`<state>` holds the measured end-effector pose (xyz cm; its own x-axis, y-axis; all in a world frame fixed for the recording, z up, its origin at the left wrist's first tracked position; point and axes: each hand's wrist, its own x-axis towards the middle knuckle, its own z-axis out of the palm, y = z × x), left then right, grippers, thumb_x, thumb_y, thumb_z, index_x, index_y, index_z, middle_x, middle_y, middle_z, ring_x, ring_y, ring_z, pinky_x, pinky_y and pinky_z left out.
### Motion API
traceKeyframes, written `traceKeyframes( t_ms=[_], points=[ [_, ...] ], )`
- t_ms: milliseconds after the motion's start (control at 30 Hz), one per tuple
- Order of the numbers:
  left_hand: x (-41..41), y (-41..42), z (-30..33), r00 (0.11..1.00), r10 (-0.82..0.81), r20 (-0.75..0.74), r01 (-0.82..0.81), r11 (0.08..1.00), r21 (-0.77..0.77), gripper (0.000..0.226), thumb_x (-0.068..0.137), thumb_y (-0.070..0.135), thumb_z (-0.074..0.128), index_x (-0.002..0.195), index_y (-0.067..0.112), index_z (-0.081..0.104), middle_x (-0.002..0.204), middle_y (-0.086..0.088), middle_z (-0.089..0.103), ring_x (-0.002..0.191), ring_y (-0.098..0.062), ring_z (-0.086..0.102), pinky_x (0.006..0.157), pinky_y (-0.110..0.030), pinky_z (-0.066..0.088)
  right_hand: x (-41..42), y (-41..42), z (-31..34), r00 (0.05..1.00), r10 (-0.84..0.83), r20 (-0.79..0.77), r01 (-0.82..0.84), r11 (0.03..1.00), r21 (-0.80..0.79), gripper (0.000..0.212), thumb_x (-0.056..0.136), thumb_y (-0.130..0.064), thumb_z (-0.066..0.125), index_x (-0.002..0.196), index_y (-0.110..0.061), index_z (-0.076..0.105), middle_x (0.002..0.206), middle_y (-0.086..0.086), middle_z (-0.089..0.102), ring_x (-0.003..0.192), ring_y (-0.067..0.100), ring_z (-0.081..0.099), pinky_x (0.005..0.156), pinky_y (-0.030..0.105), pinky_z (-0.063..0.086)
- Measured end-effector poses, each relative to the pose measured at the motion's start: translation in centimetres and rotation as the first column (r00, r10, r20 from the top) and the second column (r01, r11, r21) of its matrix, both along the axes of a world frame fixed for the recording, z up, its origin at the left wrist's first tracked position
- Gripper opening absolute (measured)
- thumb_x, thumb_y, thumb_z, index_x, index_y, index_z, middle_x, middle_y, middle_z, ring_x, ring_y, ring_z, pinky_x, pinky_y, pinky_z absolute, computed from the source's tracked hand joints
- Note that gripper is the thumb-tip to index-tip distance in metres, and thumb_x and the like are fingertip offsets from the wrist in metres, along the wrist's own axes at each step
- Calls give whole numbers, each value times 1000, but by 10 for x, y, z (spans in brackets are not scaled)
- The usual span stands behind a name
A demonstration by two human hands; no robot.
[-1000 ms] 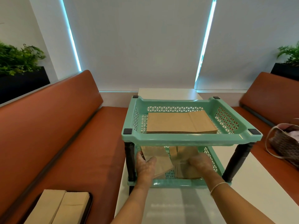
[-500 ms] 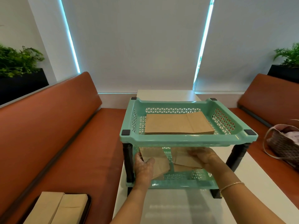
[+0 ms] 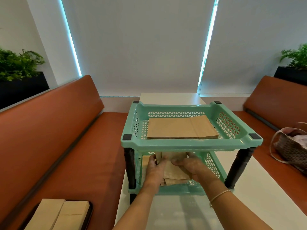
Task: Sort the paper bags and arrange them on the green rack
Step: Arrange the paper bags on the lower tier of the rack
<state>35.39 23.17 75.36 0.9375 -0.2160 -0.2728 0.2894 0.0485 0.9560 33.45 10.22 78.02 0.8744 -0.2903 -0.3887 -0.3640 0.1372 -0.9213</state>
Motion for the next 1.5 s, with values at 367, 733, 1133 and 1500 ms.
traceKeyframes(
  t_ms=[367,733,1133,1500],
  points=[
    [0,-20,3,967,-203,-153,225,964,141,98,47,47,75,133,22,34,122,-8,59,110,-27,57,98,-44,46,-13,-26,-1,972,231,-40,-233,969,-79,51,77,8,65,121,-9,46,105,15,64,84,27,67,62,30,55],
    [25,-6,7,998,-4,-64,16,982,187,33,91,16,58,124,18,50,118,-3,55,103,-21,54,80,-30,45,-31,-58,8,757,632,-167,-653,742,-151,74,63,-7,67,130,-28,43,104,10,61,90,26,64,69,31,55],
    [15,-10,13,975,-92,-205,86,996,-37,38,84,14,67,117,17,49,98,-11,65,87,-23,63,70,-34,54,-29,-49,2,937,348,-1,-348,937,-38,49,75,7,62,117,-17,53,99,14,62,90,32,62,74,41,55],
    [6,-48,18,970,-223,102,132,826,548,33,93,11,52,126,12,52,128,-9,57,117,-24,54,87,-19,39,-11,-36,-7,981,-189,52,195,925,-325,41,78,10,60,116,-5,55,113,10,58,107,26,53,101,41,44]
  ],
)
